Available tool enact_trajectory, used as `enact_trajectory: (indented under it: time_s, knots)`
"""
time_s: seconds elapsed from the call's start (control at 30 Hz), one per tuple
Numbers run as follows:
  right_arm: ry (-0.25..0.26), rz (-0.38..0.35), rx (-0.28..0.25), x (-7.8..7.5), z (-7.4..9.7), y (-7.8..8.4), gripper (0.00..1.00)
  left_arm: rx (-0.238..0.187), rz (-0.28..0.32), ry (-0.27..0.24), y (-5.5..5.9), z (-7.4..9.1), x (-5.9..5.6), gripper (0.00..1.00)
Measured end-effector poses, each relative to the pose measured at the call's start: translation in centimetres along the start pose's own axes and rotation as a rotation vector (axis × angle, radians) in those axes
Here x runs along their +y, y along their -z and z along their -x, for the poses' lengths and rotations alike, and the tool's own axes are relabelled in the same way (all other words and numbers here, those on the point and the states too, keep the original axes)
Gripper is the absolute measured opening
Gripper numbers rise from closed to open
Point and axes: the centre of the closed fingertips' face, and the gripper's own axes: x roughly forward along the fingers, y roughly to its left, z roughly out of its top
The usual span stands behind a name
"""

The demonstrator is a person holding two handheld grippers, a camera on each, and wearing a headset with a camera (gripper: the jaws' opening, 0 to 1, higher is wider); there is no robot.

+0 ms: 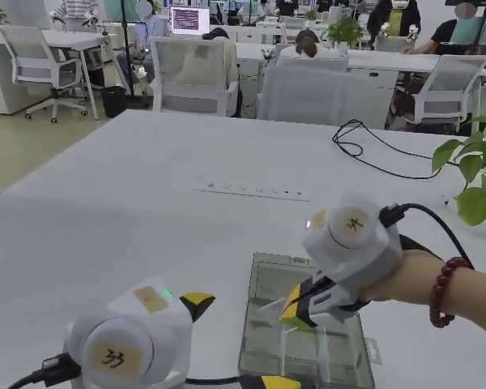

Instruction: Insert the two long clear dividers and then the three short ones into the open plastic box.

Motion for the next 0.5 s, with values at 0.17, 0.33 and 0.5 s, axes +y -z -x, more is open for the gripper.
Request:
enact_trajectory:
  time_s: [0.17,0.33,0.5]
  knots:
    - [-0.021,0.023,0.045,0.0,-0.7,-0.4,0.02,-0.010,0.003,-0.005,-0.2,0.1,0.0,0.85]
    - [-0.033,0.045,0.073,0.2,-1.8,-0.5,0.02,0.003,-0.013,-0.032,0.0,0.1,0.4,0.84]
    - [-0.036,0.052,0.101,0.2,-2.7,0.1,0.02,0.000,-0.002,-0.036,0.0,0.1,0.6,0.85]
